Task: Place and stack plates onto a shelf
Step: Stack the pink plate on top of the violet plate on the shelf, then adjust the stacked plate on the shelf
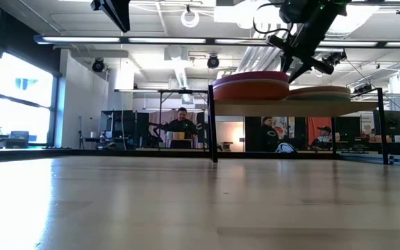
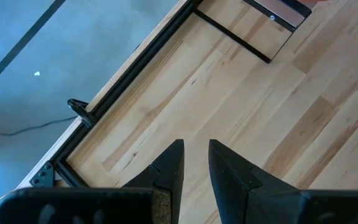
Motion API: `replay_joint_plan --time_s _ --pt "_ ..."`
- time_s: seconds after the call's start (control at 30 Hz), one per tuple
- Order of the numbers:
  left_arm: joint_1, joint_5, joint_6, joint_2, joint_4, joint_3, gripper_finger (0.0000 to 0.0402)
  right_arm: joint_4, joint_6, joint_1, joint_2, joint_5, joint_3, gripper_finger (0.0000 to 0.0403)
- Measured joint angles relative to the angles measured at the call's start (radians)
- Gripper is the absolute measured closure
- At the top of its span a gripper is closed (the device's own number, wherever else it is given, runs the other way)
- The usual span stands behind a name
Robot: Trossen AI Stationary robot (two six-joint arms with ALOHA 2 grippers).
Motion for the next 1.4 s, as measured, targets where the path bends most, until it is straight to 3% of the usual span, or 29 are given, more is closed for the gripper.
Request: replay_joint_plan --time_s 0.2,0.47,0.67,1.03,1.4 --pt "0.0 0.0 0.0 0.0 0.0 0.0 0.0337 0.04 0.002 -0.026 -0.051 -0.071 0.0 0.0309" --pt "0.0 0.0 0.0 0.0 0.0 0.0 0.0337 0.039 0.003 -0.029 -0.113 -0.067 0.0 0.0305" --pt "0.0 0.0 0.001 0.0 0.0 0.0 0.0337 0.074 0.017 0.088 -0.106 -0.209 0.0 0.0307" --pt "0.0 0.0 0.001 0.0 0.026 0.0 0.0337 0.074 0.208 0.364 -0.025 -0.132 0.0 0.0313" --pt "0.0 0.0 0.001 0.0 0.028 0.0 0.0337 0.067 0.233 0.383 0.062 -0.094 0.0 0.0313"
